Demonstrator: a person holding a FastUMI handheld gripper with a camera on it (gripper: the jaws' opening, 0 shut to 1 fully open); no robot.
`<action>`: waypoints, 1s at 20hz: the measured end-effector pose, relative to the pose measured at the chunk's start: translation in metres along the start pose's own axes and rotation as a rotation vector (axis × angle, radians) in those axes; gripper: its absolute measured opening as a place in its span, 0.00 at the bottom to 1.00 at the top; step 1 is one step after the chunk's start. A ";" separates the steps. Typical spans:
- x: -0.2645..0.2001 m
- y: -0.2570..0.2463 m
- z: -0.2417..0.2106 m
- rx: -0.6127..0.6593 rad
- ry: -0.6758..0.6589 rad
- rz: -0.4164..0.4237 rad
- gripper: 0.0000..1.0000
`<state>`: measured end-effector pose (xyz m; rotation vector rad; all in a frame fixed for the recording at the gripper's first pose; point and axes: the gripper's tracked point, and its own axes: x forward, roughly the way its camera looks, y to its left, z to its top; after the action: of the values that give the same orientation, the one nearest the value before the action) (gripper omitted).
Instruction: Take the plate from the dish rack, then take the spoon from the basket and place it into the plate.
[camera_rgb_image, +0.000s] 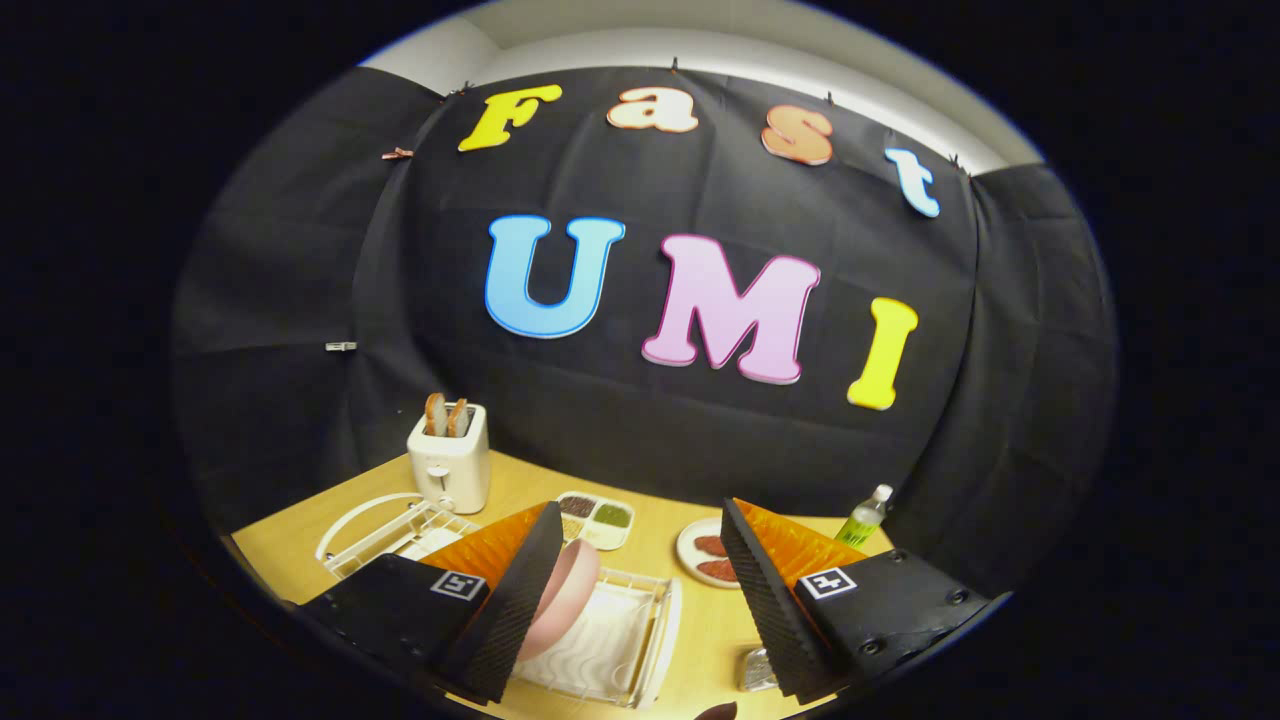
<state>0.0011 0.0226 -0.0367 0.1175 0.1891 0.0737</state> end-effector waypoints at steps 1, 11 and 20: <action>0.005 0.003 -0.014 0.037 0.081 0.006 0.97; 0.065 0.034 -0.138 0.215 0.641 -0.033 0.86; 0.082 0.036 -0.148 0.104 0.772 -0.150 0.31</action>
<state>0.0509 0.0812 -0.1921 0.1746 0.9723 -0.0446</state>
